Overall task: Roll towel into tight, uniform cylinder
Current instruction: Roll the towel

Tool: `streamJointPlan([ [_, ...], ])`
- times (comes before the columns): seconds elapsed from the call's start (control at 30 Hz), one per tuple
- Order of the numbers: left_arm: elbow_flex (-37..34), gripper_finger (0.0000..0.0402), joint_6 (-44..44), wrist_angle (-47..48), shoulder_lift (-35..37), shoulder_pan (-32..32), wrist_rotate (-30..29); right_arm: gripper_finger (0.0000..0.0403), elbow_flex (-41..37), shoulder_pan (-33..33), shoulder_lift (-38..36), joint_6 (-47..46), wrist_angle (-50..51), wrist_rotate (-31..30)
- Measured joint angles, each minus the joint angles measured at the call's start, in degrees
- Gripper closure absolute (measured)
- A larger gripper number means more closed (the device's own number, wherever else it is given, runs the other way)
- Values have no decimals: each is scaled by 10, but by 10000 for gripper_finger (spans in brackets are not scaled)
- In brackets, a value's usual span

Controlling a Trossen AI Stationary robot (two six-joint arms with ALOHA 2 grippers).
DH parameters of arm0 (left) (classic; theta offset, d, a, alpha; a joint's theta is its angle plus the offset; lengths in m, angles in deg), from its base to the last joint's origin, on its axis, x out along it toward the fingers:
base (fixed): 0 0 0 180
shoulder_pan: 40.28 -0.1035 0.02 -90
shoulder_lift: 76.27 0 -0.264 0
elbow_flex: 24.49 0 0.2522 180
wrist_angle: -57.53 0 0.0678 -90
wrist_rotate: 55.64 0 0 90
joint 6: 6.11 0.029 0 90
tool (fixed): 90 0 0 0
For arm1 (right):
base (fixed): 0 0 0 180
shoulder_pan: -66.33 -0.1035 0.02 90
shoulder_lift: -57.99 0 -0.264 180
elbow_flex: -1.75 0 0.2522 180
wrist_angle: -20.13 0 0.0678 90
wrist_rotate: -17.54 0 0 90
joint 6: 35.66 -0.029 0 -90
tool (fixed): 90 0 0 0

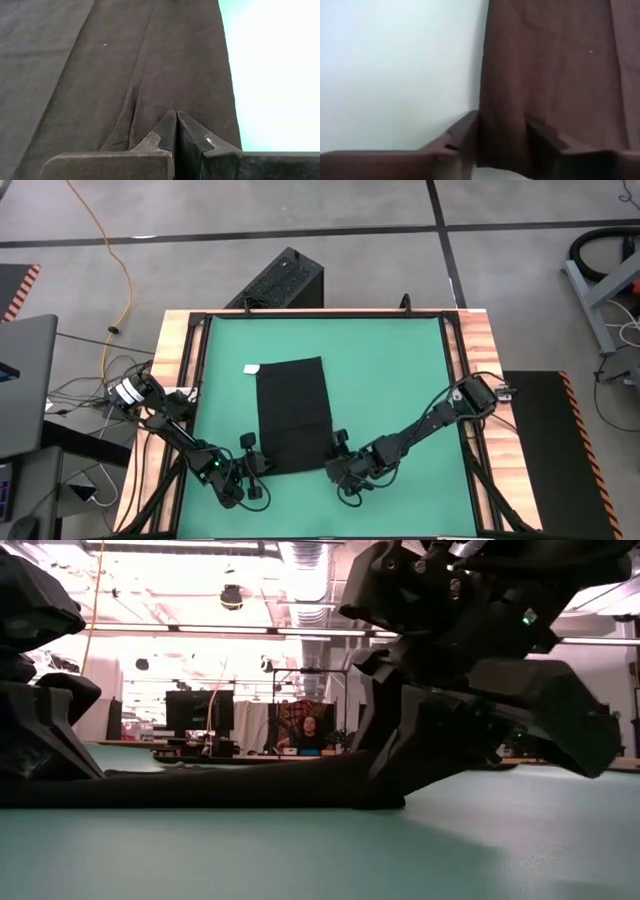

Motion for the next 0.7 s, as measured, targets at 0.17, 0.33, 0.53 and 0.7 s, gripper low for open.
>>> streamJointPlan([
  [0.17,0,401,-1,-8,0,1,13,366,0,-2,-23,-32,14,7],
  [0.33,0,401,7,-39,0,0,61,387,-4,2,-56,-52,36,25],
  [0.53,1,401,8,-60,0,0,107,396,-4,44,-98,-120,44,152],
  [0.7,1,401,26,-61,0,-2,108,398,-3,67,-123,-133,37,232],
])
